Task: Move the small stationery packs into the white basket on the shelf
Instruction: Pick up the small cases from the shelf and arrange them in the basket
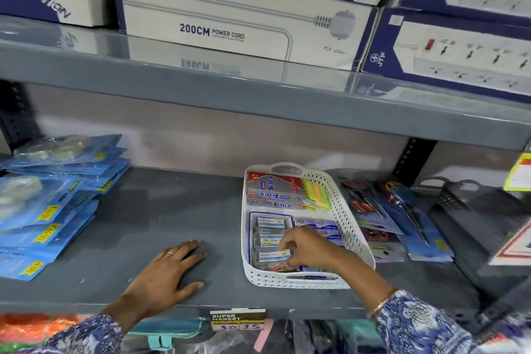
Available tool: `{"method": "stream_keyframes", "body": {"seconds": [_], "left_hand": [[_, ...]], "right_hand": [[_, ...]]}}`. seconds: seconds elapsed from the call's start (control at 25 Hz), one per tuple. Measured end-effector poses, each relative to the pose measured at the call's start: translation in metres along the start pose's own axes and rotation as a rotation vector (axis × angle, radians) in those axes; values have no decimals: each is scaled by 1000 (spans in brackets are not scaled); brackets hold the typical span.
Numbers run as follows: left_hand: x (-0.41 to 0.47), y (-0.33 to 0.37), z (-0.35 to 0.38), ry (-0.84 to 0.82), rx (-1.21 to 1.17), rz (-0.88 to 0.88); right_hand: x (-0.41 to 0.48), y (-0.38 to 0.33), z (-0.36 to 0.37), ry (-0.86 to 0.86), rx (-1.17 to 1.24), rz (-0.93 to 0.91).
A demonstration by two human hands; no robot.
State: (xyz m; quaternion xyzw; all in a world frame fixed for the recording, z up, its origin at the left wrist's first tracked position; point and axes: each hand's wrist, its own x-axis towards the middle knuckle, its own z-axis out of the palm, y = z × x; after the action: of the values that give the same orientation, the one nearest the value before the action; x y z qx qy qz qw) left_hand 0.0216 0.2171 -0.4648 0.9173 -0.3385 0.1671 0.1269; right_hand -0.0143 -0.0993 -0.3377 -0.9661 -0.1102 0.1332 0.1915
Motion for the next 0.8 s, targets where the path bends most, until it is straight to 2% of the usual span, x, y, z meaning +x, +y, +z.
{"method": "stream_keyframes", "body": {"seconds": [0.48,0.8], "left_hand": [[2,4,-7,-18,21,-2],[1,5,-10,-36,38,-10]], "right_hand": [[7,3,15,18,-110,-35],[5,0,12,16,-65,-14]]}}
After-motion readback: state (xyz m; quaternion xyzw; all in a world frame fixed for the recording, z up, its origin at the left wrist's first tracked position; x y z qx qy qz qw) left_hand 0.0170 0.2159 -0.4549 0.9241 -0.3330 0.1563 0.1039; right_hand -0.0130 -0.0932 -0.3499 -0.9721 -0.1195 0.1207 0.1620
